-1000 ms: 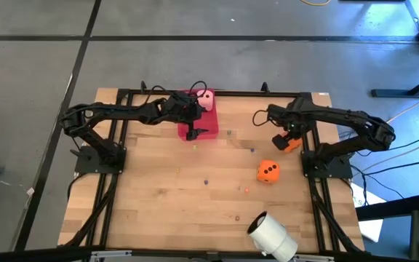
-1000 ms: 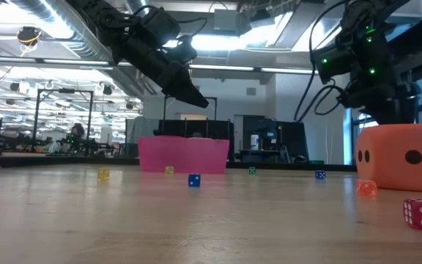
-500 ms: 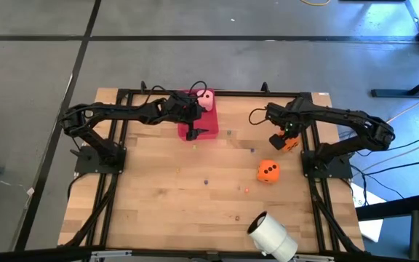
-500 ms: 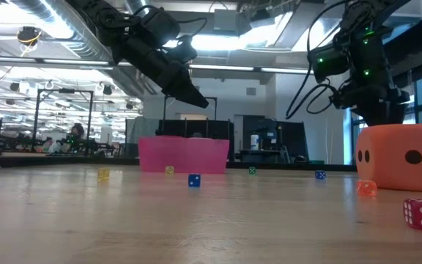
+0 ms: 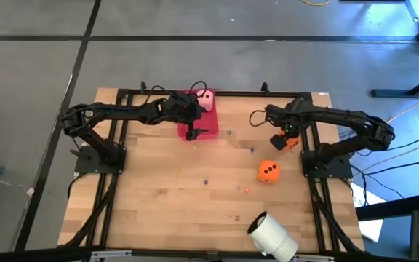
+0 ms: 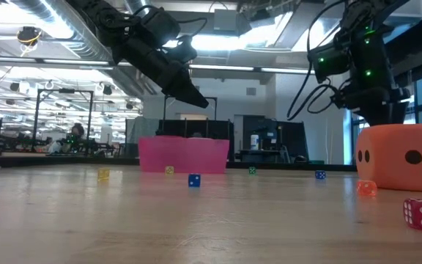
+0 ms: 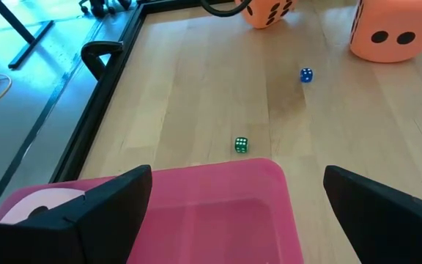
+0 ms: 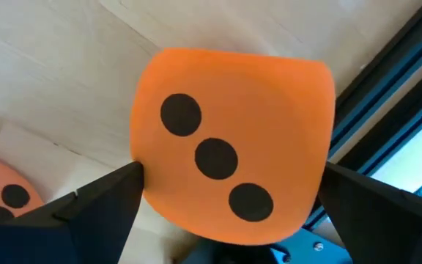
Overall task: Pick & Place Dice
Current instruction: Put the top right big orange dice into the red bin
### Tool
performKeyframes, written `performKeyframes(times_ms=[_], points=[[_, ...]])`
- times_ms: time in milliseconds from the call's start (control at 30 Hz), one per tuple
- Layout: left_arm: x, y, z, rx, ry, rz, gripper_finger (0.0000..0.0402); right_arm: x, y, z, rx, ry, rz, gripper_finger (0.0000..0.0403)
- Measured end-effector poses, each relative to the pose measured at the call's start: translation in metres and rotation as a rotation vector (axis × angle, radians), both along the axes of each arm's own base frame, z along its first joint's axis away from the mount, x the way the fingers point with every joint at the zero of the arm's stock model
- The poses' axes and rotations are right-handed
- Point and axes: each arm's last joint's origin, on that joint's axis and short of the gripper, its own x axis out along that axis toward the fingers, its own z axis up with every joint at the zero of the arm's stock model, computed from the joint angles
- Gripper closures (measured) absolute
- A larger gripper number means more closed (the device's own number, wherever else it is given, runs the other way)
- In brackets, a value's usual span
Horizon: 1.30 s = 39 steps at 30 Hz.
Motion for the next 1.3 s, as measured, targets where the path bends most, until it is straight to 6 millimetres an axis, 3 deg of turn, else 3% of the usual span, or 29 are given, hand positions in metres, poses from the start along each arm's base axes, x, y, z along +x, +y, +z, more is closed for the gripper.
performKeyframes(times_ms=[467, 767, 1000, 1300], points=[[0.0, 0.0, 0.0, 0.0, 0.0, 0.0, 0.0002, -0.01, 0.003, 0.003, 0.0, 0.12, 0.014, 0.0008], [0.0, 0.0, 0.0, 0.0, 0.0, 0.0, 0.0002, -0.007, 0.001, 0.003, -0.014, 0.108, 0.08, 0.0008], [0.0, 0.0, 0.0, 0.0, -0.001, 0.0, 0.0002, -0.002, -0.003, 0.017, -0.053, 0.087, 0.087, 0.0018], [0.002, -0.004, 0.0, -0.006, -0.002, -0.01, 0.0002, -0.004, -0.009, 0.02, -0.017, 0.054, 0.03, 0.0024]])
